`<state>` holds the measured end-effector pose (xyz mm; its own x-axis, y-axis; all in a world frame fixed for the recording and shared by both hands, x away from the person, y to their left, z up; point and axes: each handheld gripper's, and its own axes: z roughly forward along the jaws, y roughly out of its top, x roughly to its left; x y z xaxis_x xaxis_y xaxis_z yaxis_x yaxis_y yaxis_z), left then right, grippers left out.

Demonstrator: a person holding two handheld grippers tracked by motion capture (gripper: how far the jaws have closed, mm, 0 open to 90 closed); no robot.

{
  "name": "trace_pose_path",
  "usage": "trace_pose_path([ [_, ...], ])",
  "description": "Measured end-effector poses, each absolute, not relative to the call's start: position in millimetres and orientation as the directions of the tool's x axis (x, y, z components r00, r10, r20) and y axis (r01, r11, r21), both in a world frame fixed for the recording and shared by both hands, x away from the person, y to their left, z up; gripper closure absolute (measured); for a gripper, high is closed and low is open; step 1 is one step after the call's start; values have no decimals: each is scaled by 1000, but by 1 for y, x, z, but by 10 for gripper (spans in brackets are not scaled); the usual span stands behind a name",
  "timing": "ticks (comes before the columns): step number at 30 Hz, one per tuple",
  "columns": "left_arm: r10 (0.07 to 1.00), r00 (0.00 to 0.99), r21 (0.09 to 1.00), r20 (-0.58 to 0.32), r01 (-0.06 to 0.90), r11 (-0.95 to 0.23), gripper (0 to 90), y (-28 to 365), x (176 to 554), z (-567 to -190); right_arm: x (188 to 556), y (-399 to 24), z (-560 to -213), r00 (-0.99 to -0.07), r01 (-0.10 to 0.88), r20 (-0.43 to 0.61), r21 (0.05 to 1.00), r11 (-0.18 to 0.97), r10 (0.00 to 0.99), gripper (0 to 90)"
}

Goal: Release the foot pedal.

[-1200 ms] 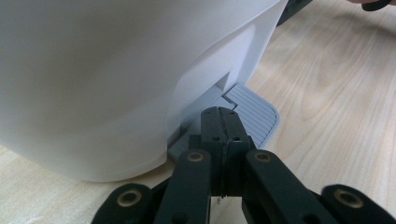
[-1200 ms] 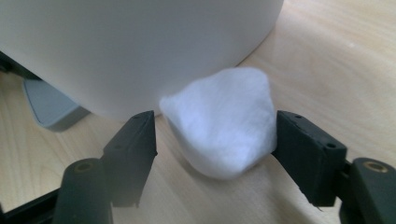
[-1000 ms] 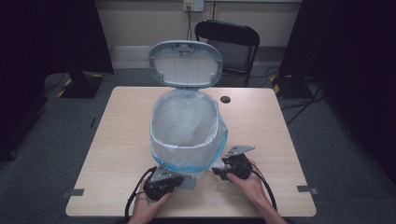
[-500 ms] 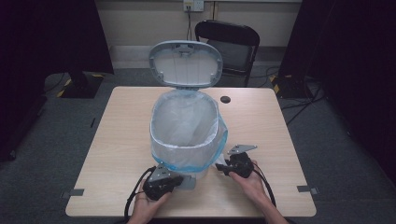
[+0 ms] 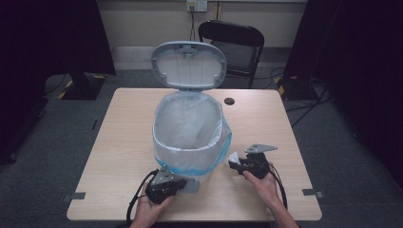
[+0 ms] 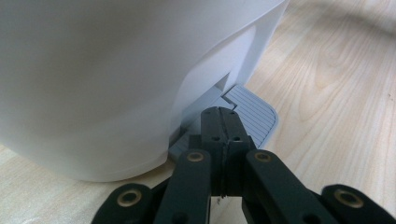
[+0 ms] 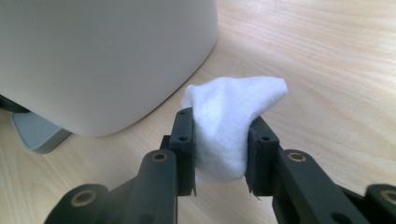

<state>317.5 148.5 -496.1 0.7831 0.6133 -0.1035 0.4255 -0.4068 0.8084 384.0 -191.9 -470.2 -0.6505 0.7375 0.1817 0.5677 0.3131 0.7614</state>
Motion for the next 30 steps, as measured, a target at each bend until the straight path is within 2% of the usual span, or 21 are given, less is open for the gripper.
trace_pose_path([
  [30, 623, 780, 807, -59, 404, -431, 900, 144, 316, -495, 374, -219, -426, -609, 516, 193, 833, 200, 769, 702],
])
